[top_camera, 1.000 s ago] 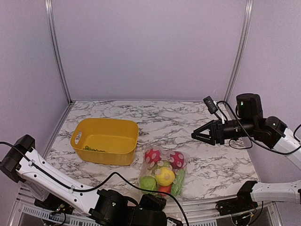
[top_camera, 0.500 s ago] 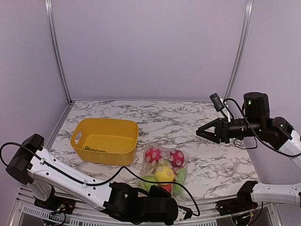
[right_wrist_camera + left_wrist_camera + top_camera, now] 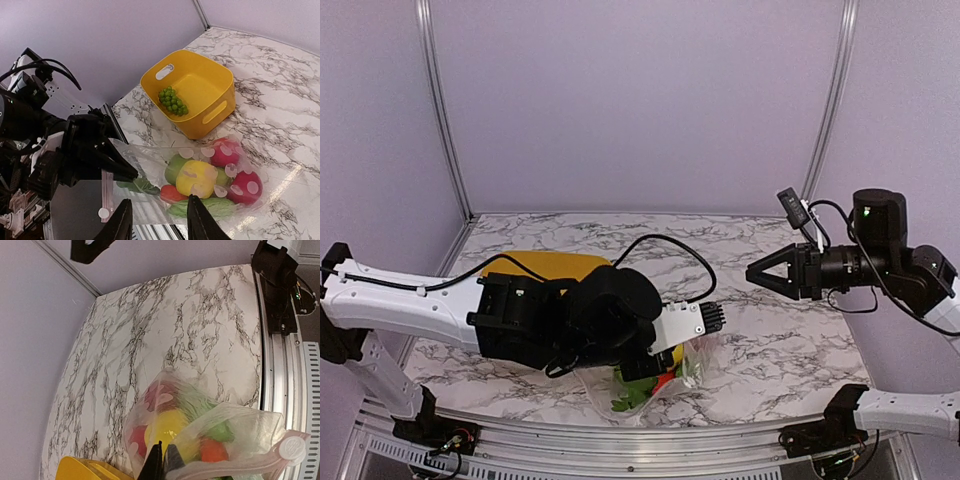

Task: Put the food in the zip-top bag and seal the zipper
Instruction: Pick up the zipper food storage bag at the corner of the board, then hold the zipper food storage bag at the center of the board, then open the zipper of the zipper food storage bag, then zip the zipper of the food storage bag.

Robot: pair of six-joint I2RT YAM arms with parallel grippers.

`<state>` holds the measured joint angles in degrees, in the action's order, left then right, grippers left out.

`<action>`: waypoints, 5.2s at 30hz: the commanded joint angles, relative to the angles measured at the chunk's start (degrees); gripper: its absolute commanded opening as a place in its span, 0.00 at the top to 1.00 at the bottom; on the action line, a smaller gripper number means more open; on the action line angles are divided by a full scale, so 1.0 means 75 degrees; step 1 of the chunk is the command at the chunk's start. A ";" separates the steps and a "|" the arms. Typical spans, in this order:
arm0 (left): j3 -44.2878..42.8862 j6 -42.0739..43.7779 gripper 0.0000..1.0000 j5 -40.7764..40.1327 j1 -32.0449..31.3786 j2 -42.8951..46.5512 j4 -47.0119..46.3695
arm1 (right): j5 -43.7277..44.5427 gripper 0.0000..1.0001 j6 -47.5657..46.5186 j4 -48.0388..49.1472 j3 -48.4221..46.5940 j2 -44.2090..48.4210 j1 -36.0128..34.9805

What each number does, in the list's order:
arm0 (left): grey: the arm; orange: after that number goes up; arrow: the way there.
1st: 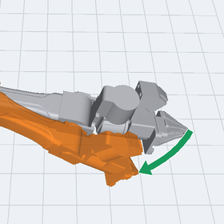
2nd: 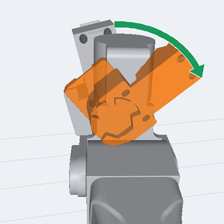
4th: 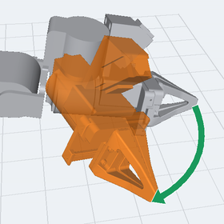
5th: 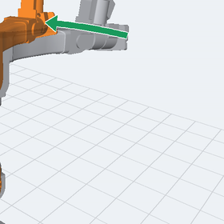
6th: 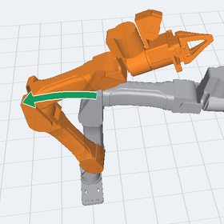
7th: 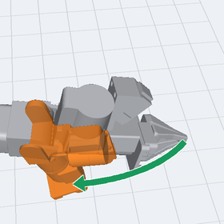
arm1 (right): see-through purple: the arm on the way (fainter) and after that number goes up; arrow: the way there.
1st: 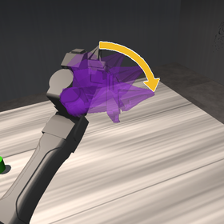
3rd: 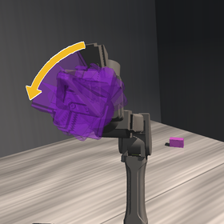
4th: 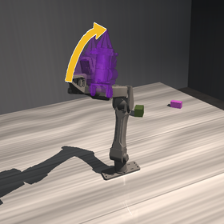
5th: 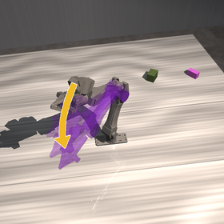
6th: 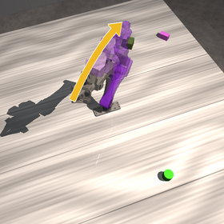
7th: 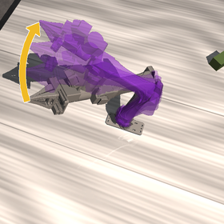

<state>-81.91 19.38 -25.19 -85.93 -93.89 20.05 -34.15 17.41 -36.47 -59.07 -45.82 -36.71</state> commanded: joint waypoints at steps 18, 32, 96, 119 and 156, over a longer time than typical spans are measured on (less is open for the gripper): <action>0.0271 -0.4506 0.93 0.5903 0.4419 -0.0123 -0.1631 | 0.1698 0.71 -0.2011 0.0336 -0.1244 -0.2497 -0.1785; 0.0468 -0.5027 0.93 0.6737 0.4813 -0.0287 -0.2031 | 0.2774 0.70 -0.2929 0.0798 -0.1442 -0.3199 -0.1949; -0.0102 -0.2443 0.34 0.7597 0.4677 0.0691 -0.2984 | 0.2187 1.00 -0.3917 -0.2345 -0.4680 -0.4734 -0.1961; -0.0384 -0.2333 0.60 0.8401 0.4467 0.0022 -0.2710 | 0.2239 1.00 -0.3906 -0.2321 -0.4862 -0.4836 -0.1961; 0.0378 -0.2230 0.90 0.8373 0.4819 0.0501 -0.2229 | 0.2241 1.00 -0.3723 -0.1548 -0.4531 -0.4561 -0.1223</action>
<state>-82.21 3.90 37.04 -51.48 -92.49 0.38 -18.22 -11.55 -51.51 -92.66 -82.70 -49.17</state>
